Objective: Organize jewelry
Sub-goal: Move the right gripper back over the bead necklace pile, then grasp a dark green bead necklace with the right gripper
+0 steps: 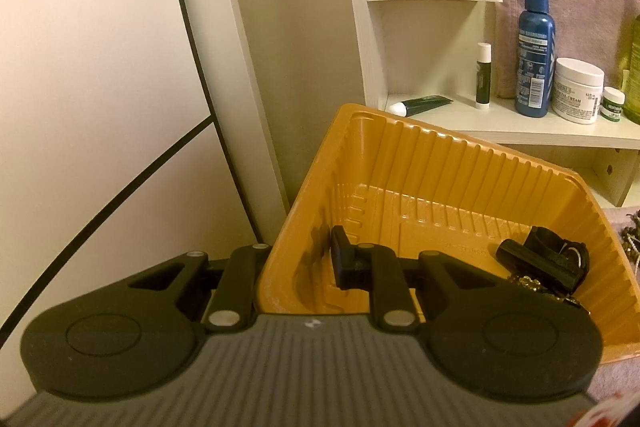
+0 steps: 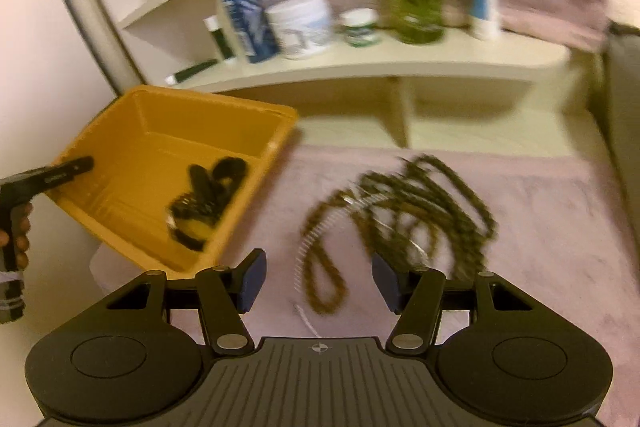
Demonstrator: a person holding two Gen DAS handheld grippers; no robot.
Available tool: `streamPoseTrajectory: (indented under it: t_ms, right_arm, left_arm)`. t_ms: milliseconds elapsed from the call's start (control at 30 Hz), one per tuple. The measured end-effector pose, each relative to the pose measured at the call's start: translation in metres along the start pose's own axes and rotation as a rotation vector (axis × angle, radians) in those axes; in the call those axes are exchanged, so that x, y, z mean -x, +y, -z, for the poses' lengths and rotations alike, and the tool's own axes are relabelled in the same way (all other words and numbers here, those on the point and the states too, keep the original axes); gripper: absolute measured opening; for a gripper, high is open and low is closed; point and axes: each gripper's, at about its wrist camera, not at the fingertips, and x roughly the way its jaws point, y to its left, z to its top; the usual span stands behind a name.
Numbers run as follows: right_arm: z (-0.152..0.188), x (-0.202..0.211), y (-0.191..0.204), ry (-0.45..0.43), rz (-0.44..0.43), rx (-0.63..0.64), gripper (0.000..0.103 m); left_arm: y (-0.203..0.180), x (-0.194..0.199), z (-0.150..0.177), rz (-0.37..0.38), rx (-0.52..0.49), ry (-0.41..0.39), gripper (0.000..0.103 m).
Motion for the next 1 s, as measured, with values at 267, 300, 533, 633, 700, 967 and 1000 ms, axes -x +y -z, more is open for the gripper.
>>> streamPoseTrajectory:
  t_ms: [267,300,533,633,700,967,1000]
  right_arm:
    - [0.022,0.013,-0.021,0.021,0.062,-0.033,0.059]
    - [0.023,0.012,-0.021,0.021,0.069,-0.030,0.059]
    - [0.028,0.013,-0.025,0.014,0.113,0.004,0.059]
    - [0.028,0.012,-0.025,0.012,0.115,0.030,0.059]
    - [0.029,0.012,-0.024,0.008,0.124,0.050,0.059]
    - [0.028,0.006,-0.023,0.002,0.149,0.130,0.059]
    - [0.028,0.006,-0.023,-0.001,0.150,0.136,0.059]
  left_arm:
    - [0.000,0.001,0.000,-0.002,0.000,-0.001,0.019]
    - [0.000,0.001,0.000,-0.002,0.000,-0.001,0.019]
    - [0.000,0.000,0.000,-0.003,0.001,0.000,0.019]
    - [0.000,0.000,0.000,-0.004,0.000,0.000,0.019]
    - [0.000,0.000,0.001,-0.003,0.001,0.000,0.019]
    - [0.000,0.000,0.000,-0.004,-0.001,0.001,0.019]
    - [0.000,0.000,0.000,-0.004,-0.001,0.001,0.019]
